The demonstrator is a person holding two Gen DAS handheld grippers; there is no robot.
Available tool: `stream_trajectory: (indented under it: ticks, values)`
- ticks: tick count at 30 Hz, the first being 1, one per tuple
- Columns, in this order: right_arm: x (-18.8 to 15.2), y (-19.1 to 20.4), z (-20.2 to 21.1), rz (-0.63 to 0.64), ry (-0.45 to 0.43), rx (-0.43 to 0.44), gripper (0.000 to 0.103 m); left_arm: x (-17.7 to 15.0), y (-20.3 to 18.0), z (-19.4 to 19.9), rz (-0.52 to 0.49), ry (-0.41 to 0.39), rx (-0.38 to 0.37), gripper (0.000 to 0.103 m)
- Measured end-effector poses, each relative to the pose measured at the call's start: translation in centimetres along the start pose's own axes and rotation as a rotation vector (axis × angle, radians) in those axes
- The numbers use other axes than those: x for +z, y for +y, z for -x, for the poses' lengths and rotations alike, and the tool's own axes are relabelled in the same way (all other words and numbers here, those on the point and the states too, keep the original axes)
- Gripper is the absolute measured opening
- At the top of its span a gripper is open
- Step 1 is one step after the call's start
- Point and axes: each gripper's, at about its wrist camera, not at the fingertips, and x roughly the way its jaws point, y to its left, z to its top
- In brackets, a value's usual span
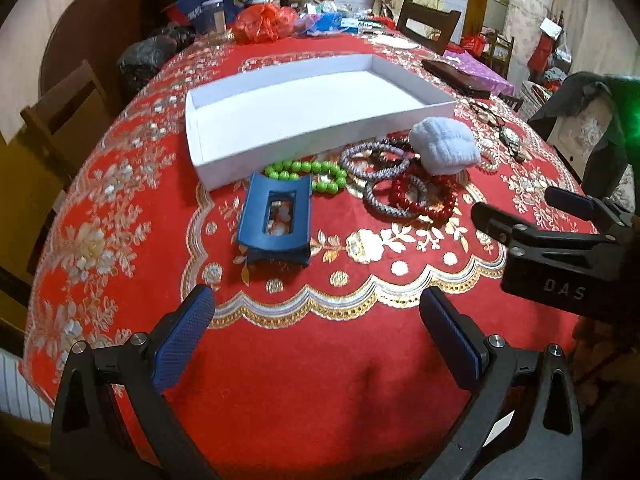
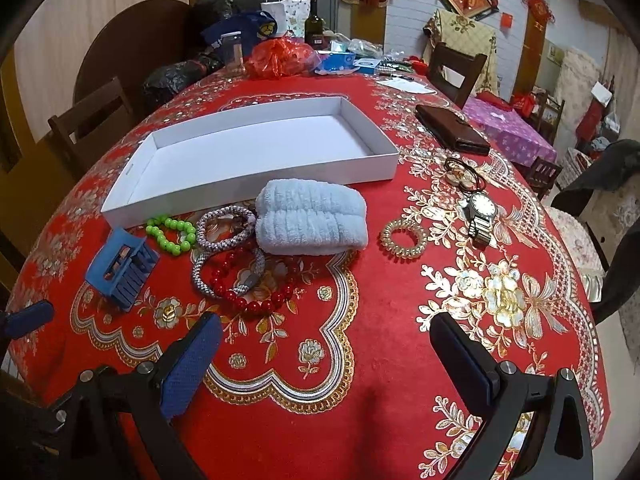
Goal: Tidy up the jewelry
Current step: 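Move the left tool toward the blue claw clip on the tablecloth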
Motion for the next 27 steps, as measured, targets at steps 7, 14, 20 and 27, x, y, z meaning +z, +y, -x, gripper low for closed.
stream_trajectory:
  ticks: [7,14,20,27]
  values:
    - [0.0,-0.5,0.3,-0.041,0.015,0.058,0.103,0.7,1.8,0.4,0.073,-0.024,0.04,0.103]
    - [-0.9,-1.0,-0.1,-0.05,0.039,0.076,0.103,1.0,3.3,-0.3,0.144,-0.011,0.085,0.103]
    - [-1.2,-1.4,0.0,-0.075,0.039,0.081,0.103,1.5,4.0,-1.8,0.181,0.015,0.064,0.102]
    - [0.4,-1.9,1.4,-0.116,-0.025,0.093,0.103,2.8,3.5,-3.0,0.1,0.039,0.054,0.103]
